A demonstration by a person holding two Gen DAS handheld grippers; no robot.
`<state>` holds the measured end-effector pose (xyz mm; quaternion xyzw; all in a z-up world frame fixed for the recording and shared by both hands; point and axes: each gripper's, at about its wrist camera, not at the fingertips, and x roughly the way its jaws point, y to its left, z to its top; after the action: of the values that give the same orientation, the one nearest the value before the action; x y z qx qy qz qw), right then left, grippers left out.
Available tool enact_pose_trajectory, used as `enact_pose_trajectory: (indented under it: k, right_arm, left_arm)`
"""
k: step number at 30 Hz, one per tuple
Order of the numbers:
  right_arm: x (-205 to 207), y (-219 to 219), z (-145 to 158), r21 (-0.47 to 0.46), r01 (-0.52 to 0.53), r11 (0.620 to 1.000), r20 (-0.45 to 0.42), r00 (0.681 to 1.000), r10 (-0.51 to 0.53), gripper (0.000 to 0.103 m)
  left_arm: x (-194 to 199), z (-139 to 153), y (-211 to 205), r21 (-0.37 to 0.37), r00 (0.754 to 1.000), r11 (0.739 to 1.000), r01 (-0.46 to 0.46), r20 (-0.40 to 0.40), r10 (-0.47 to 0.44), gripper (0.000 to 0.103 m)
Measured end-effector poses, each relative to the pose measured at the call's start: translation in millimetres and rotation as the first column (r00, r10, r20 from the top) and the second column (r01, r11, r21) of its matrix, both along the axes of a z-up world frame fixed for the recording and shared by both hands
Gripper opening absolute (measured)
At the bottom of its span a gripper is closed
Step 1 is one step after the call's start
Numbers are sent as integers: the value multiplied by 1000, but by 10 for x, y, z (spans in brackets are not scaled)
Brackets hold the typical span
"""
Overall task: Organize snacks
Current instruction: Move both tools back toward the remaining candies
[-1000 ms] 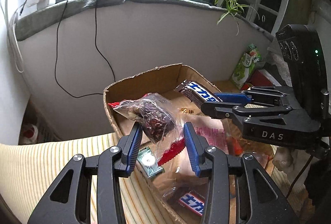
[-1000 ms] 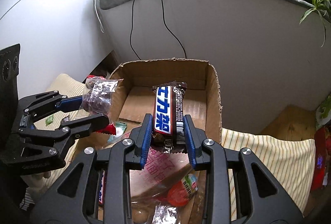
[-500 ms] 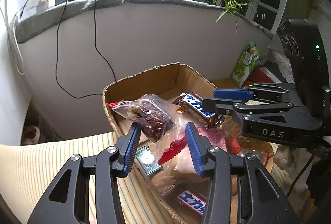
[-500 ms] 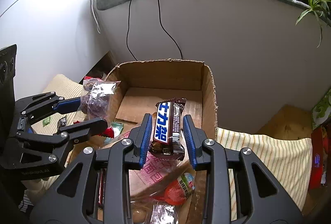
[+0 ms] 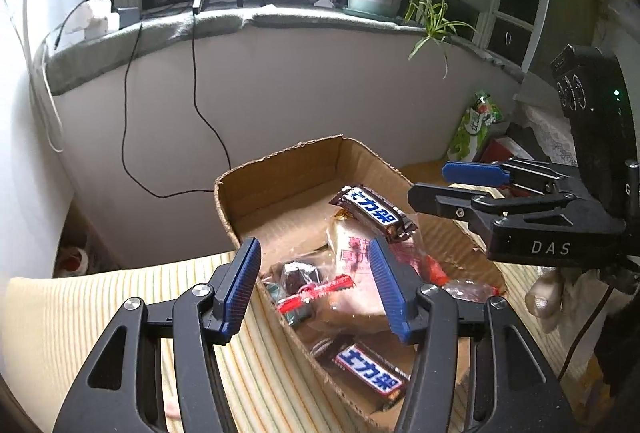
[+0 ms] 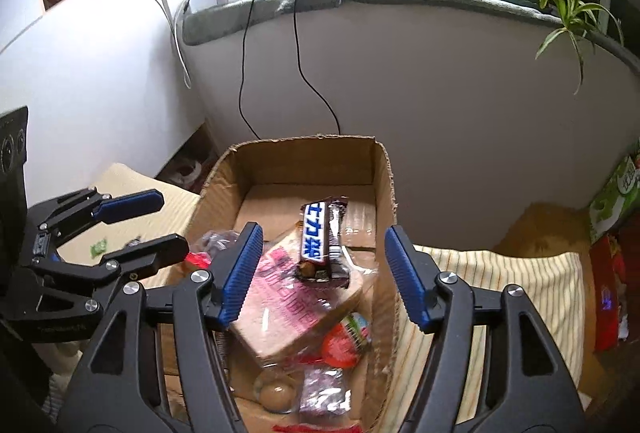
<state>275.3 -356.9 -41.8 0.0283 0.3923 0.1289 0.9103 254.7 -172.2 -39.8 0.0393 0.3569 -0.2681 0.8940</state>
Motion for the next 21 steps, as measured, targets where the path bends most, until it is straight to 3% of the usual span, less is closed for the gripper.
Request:
enact_pose_trajectory:
  k: [4,12,21]
  right_arm:
    - [-131,61,71,9,-3,1000,42,999,3,66]
    - [-437,271,215,37,-46,998,100,994,43,66]
    - [-740,699,101,57,-152,987,52,987,149,66]
  left_arm:
    - [-115,64,95,-1,1000,1000,-9,15,9,56]
    - [-401,150,702,-21,989,991,-131,63,132,56]
    - [-632,-51,1703,13,953,954,-300,32,300,56]
